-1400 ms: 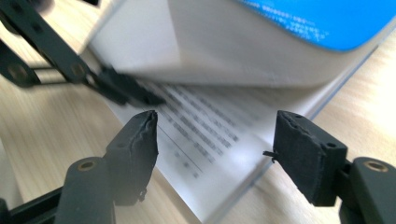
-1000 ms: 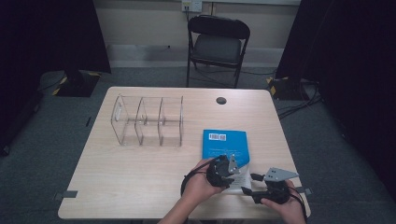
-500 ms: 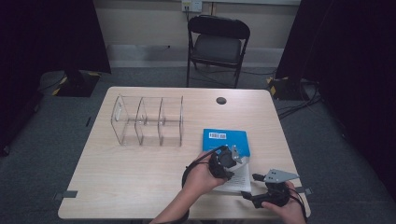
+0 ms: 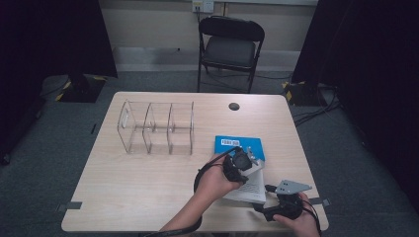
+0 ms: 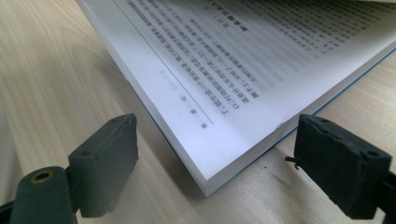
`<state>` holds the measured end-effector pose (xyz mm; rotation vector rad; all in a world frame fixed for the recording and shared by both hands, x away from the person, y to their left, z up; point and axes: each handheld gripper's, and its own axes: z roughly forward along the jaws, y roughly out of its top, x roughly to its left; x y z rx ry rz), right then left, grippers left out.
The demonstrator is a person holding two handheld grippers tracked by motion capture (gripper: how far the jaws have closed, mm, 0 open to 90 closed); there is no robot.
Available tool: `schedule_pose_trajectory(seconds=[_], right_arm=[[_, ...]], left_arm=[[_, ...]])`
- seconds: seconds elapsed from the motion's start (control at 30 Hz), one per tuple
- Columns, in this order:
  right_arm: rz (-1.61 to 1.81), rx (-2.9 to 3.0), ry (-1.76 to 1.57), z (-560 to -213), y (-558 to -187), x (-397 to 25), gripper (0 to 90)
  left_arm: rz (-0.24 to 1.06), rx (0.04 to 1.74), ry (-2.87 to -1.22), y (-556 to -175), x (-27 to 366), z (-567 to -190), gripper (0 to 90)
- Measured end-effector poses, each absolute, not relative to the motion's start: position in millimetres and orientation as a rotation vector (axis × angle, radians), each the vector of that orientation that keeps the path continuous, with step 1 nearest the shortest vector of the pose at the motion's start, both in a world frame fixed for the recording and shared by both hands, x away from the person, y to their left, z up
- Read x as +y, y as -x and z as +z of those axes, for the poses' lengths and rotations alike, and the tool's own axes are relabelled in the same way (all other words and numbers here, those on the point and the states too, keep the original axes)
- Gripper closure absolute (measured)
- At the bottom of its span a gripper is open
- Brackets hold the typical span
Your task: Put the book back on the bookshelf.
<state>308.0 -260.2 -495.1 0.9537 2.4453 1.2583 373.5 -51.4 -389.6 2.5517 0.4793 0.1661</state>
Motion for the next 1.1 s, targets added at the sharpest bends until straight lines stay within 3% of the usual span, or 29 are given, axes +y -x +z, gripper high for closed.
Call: schedule_pose_trajectory(seconds=[0.6,1.1], right_arm=[[1.075,2.451,-0.965,-500,-310,-245,12.8],[1.133,2.37,-1.03,-498,-312,-246,13.6]], left_arm=[[0.154,0.534,-2.56,-379,-54,-374,73.7],[0.159,0.529,-2.576,-380,-53,-371,74.2]])
